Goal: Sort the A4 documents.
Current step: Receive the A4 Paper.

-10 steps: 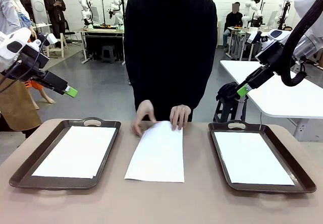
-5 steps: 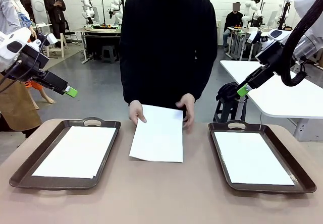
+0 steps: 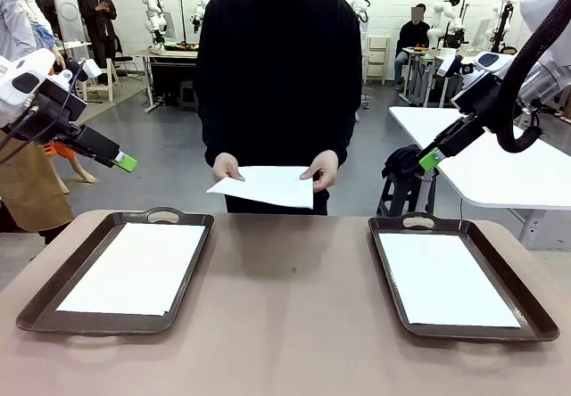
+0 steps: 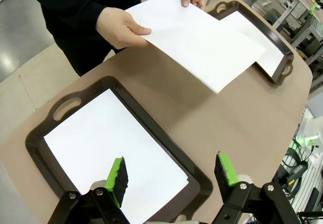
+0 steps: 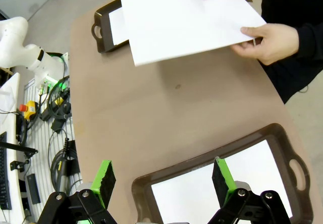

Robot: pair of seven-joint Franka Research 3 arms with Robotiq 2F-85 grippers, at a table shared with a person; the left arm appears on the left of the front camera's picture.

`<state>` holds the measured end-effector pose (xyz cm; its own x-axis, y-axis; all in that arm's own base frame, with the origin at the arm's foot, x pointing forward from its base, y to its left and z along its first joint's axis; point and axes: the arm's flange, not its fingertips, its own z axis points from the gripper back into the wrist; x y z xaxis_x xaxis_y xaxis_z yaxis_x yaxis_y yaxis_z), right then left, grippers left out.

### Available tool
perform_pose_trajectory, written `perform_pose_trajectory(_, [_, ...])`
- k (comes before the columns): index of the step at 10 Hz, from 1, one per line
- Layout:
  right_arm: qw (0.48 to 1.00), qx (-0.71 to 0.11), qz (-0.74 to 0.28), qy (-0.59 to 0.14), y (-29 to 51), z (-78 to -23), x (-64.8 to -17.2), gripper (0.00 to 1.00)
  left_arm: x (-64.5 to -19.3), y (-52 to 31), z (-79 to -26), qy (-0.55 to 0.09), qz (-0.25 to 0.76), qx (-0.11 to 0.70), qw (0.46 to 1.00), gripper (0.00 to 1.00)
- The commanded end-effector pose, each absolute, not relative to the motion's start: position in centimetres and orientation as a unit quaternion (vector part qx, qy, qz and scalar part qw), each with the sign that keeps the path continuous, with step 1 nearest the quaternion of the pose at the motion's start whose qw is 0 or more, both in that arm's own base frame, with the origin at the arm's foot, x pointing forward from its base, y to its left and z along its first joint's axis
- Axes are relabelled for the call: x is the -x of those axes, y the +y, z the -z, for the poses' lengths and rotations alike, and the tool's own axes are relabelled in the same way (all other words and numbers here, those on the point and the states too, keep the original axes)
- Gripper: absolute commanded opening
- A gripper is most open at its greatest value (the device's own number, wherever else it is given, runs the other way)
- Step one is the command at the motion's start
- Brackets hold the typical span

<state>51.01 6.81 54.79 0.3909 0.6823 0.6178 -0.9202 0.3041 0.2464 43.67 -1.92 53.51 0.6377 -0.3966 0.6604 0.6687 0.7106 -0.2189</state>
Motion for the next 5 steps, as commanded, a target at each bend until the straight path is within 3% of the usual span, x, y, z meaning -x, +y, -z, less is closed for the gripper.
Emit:
perform_pose_trajectory(1, [0.781, -0.292, -0.513, -0.204, 6.81, -54.76, -51.15, 1.00, -43.59, -1.83, -53.57, -0.298, 0.307, 0.233, 0.873, 0.90])
perform_pose_trajectory(5, [0.781, -0.292, -0.513, -0.204, 6.81, -54.76, -51.15, 1.00, -43.59, -1.83, -53.57, -0.298, 0.307, 0.233, 0.873, 0.90])
